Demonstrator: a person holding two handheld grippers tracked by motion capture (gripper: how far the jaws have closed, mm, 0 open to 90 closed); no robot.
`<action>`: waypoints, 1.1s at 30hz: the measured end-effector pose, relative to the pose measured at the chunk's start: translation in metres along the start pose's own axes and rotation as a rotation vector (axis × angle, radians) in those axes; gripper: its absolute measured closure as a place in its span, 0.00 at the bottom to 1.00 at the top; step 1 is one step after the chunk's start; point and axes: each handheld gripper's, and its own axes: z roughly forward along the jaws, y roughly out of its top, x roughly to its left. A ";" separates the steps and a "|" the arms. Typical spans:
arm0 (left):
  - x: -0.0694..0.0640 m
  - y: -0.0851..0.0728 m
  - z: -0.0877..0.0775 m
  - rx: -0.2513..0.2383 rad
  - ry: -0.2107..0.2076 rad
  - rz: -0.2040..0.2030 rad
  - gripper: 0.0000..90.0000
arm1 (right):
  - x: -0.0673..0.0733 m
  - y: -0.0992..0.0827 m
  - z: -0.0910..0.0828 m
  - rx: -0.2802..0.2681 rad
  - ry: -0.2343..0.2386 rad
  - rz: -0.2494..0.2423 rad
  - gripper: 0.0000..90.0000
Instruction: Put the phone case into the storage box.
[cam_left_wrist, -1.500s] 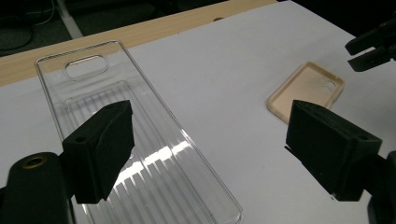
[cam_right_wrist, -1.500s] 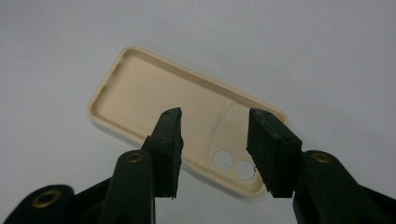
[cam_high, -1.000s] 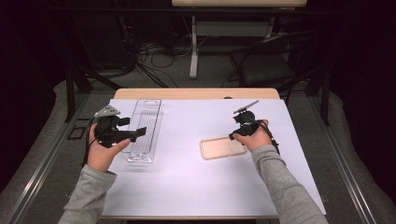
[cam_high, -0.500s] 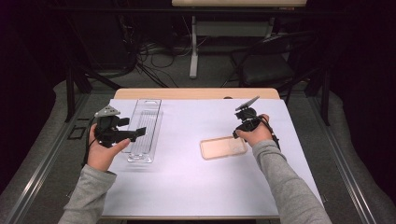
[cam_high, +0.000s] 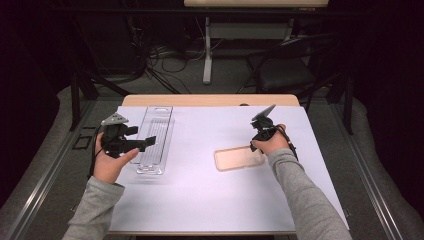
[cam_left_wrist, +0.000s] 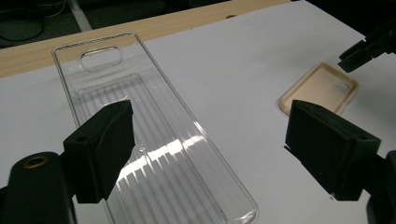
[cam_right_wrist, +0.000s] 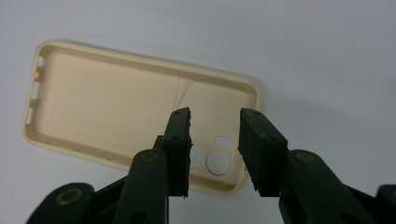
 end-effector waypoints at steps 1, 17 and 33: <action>0.000 0.000 0.000 -0.003 0.002 -0.001 0.17 | 0.000 0.000 0.000 0.000 0.000 0.000 0.71; 0.001 -0.001 0.001 -0.001 0.004 -0.008 0.17 | -0.008 -0.002 0.008 0.029 -0.040 0.028 0.77; 0.001 -0.002 0.003 0.006 0.009 -0.003 0.17 | -0.018 -0.003 0.016 0.089 -0.048 0.072 0.84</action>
